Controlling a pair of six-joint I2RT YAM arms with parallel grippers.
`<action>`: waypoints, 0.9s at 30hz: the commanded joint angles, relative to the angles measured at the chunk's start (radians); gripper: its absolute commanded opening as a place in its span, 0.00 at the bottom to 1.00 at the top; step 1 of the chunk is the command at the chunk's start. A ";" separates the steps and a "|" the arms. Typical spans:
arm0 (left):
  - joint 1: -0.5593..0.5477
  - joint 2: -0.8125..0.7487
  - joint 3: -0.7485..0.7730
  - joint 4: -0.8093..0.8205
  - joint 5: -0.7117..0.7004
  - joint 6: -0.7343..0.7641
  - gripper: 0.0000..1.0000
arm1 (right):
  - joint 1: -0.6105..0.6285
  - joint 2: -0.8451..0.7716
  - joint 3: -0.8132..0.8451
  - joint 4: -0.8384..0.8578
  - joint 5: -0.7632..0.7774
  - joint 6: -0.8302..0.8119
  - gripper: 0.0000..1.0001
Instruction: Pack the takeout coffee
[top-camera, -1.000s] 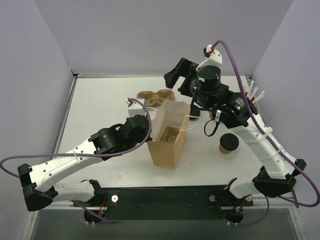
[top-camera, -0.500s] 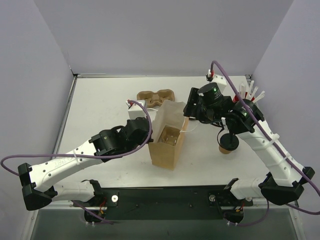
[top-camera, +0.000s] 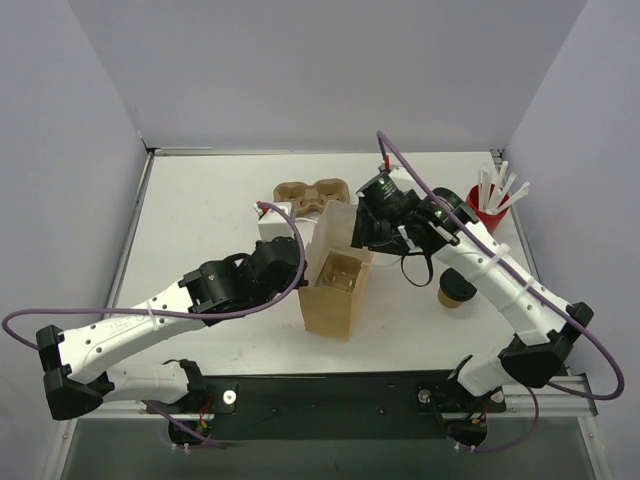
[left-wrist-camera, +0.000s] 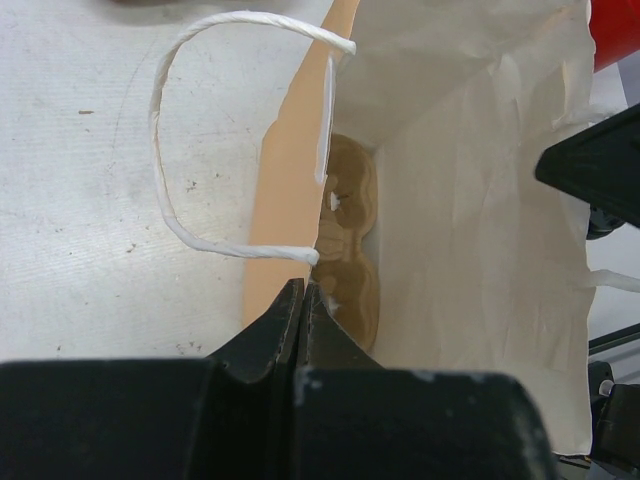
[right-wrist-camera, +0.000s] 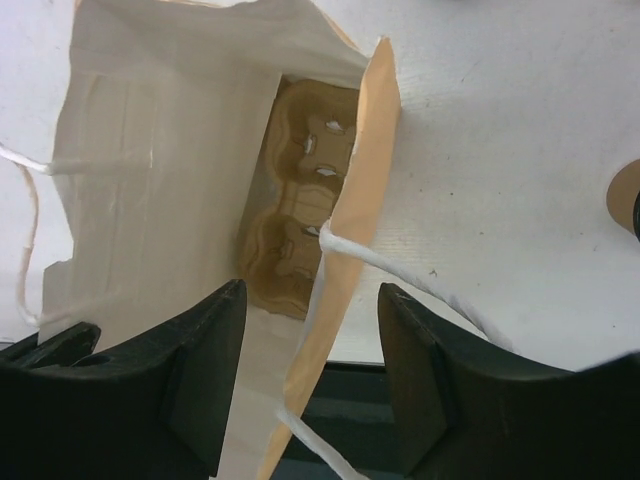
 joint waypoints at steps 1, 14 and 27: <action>-0.006 -0.004 0.028 0.025 -0.009 -0.021 0.00 | 0.012 0.053 -0.001 -0.036 0.024 0.020 0.50; 0.013 -0.005 0.139 -0.018 0.031 0.143 0.40 | 0.006 0.102 0.011 -0.028 0.052 -0.066 0.08; 0.164 0.193 0.387 -0.186 0.239 0.344 0.42 | 0.000 0.126 0.033 -0.027 0.038 -0.110 0.04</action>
